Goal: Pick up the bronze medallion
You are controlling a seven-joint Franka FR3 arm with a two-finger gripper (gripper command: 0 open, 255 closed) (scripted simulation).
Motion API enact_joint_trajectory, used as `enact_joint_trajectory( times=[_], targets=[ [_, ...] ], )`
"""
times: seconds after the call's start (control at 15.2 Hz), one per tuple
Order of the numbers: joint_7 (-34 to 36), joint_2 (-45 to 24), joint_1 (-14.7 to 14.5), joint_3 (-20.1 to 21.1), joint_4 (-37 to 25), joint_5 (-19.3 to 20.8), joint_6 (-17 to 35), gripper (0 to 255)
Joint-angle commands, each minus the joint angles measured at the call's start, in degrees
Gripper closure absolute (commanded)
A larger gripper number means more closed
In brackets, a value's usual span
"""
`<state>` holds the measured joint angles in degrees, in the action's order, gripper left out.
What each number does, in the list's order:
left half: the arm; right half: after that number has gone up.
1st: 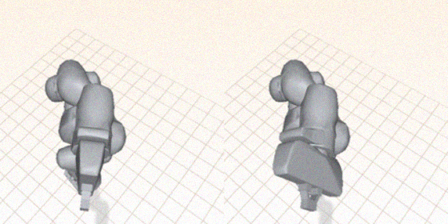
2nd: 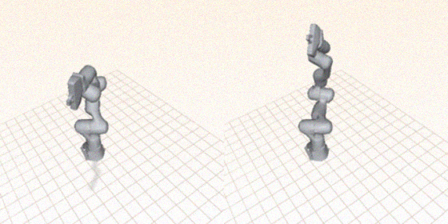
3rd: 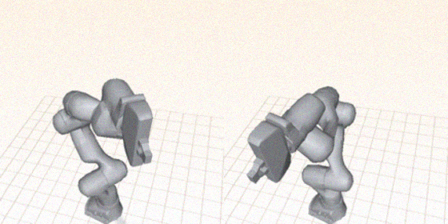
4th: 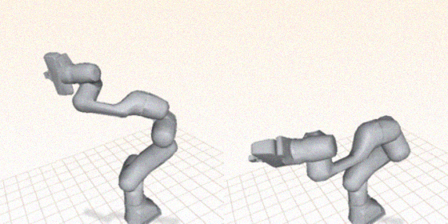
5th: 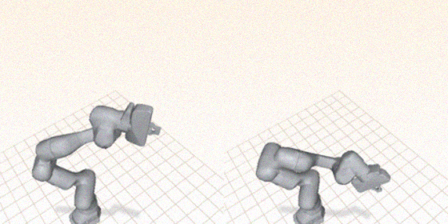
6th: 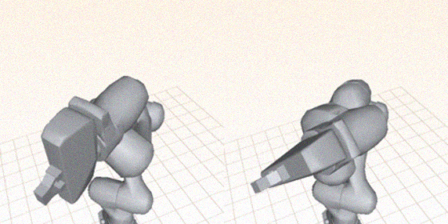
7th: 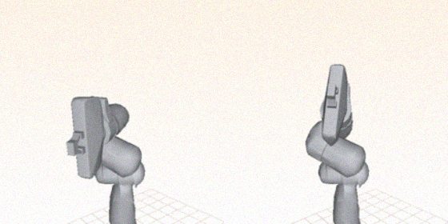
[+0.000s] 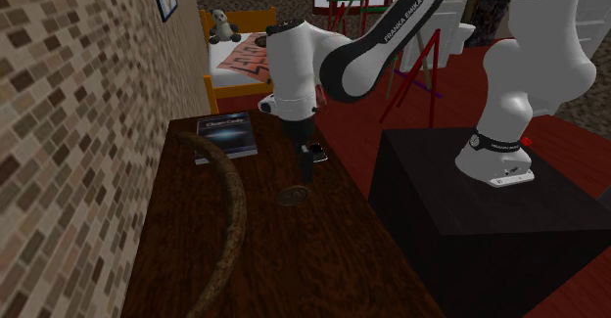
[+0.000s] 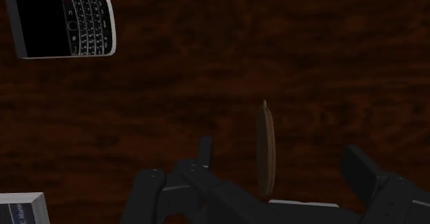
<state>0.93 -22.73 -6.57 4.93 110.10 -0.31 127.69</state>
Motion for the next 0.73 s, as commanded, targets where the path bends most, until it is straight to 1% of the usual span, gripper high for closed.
enact_joint_trajectory(
  times=[0.0,0.13,0.2,0.66],
  targets=[
    [-0.3,-4.6,-0.4,0.1,-4.3,0.5,0.1,0],
    [-0.5,-9.2,-0.9,0.1,-8.7,1.0,0.0,0],
    [-0.5,-10.0,-1.0,0.1,-9.5,1.1,0.0,0],
    [-0.5,-13.9,-1.2,-0.1,-9.5,1.4,3.9,0]
  ],
)
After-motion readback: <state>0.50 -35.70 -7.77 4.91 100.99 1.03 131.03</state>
